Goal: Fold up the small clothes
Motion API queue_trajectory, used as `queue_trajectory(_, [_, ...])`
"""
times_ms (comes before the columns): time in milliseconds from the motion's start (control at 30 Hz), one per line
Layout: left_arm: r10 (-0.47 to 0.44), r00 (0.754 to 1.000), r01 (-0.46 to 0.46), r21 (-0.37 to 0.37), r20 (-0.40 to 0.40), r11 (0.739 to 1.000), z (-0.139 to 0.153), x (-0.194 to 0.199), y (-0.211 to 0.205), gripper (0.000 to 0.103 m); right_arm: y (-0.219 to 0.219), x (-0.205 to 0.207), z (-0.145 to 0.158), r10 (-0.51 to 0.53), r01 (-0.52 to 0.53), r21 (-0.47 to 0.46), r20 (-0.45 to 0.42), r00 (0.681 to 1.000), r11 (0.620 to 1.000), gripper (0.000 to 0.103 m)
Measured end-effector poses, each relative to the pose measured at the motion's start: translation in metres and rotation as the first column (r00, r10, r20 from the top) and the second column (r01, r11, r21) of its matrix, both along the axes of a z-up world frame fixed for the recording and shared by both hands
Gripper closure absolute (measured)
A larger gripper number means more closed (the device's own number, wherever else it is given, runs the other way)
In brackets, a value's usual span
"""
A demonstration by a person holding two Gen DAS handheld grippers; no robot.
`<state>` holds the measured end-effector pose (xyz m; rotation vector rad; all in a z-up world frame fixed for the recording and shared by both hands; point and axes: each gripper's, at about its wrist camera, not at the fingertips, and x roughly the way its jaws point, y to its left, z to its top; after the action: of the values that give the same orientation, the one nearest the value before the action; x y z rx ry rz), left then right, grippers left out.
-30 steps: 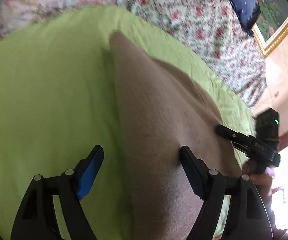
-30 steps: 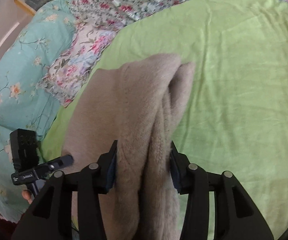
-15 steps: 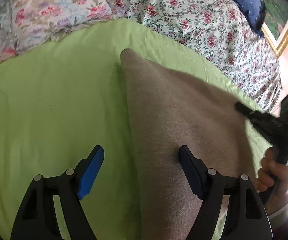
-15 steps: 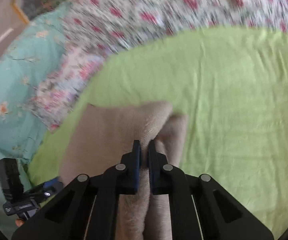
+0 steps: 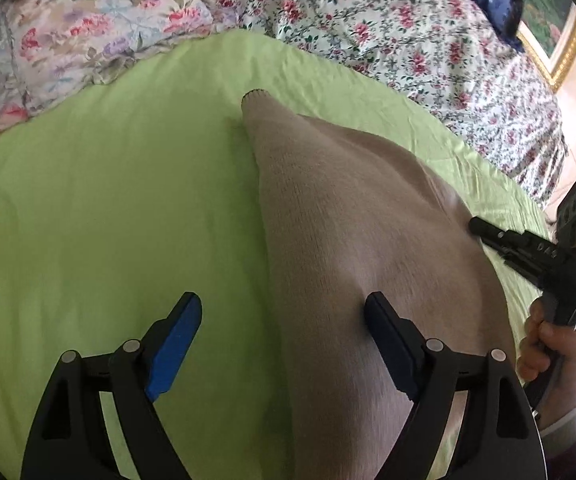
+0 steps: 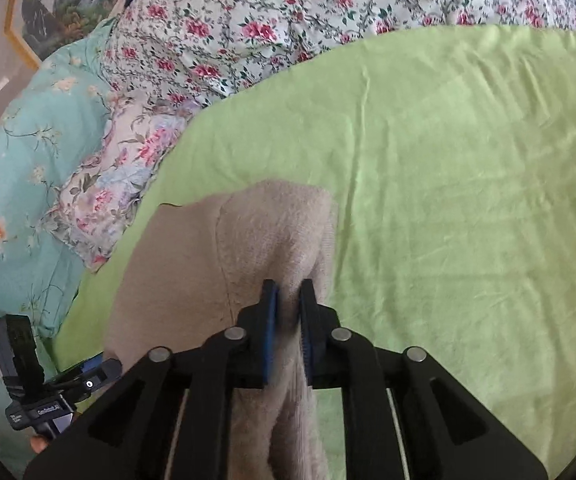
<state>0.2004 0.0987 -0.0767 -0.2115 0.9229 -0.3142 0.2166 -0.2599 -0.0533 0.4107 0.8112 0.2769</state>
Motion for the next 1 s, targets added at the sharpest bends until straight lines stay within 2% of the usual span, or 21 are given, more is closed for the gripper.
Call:
queue_trajectory(200, [-0.031,0.999,0.03,0.025,0.045,0.999,0.013,-0.046,0.007,0.026,0.003,-0.055,0.023,0.027,-0.027,0.0,0.071,0.997,1.0,0.088])
queue_trajectory(267, [-0.058,0.996,0.057,0.008,0.065,0.998,0.017,-0.06,0.007,0.027,0.005,-0.072,0.027,0.045,-0.045,0.006,0.087,0.995,0.999,0.088])
queue_trajectory(400, [-0.16,0.978,0.172,-0.086,0.132,0.981,0.031,-0.089,-0.006,0.027,0.018,-0.093,0.031,0.085,-0.083,-0.027,0.096,0.992,0.996,0.088])
queue_trajectory(500, [-0.221,0.962,0.236,-0.08,0.161,0.968,0.038,-0.101,-0.024,0.027,0.03,-0.098,0.028,0.13,-0.129,-0.022,0.093,0.987,0.991,0.088])
queue_trajectory(567, [-0.251,0.956,0.261,-0.05,0.154,0.964,0.034,-0.104,-0.038,0.027,0.038,-0.095,0.022,0.16,-0.16,-0.011,0.07,0.985,0.987,0.088])
queue_trajectory(667, [-0.27,0.957,0.276,-0.047,0.11,0.96,0.024,-0.104,-0.048,0.038,0.042,-0.094,0.007,0.159,-0.159,-0.008,0.024,0.987,0.987,0.088])
queue_trajectory(767, [-0.285,0.953,0.29,-0.034,0.1,0.956,0.022,-0.106,-0.05,0.039,0.038,-0.094,-0.003,0.131,-0.131,-0.019,-0.008,0.991,0.991,0.088])
queue_trajectory(867, [-0.271,0.957,0.275,-0.026,0.1,0.961,0.024,-0.103,-0.048,0.039,0.032,-0.094,0.006,0.1,-0.1,-0.018,0.032,0.994,0.995,0.088])
queue_trajectory(900, [-0.264,0.96,0.268,-0.033,0.098,0.963,0.023,-0.1,-0.046,0.039,0.03,-0.091,0.01,0.087,-0.086,-0.024,0.045,0.995,0.996,0.087])
queue_trajectory(1000, [-0.232,0.968,0.236,-0.033,0.093,0.971,0.023,-0.092,-0.039,0.039,0.023,-0.078,0.013,0.039,-0.037,-0.039,0.052,0.998,0.999,0.067])
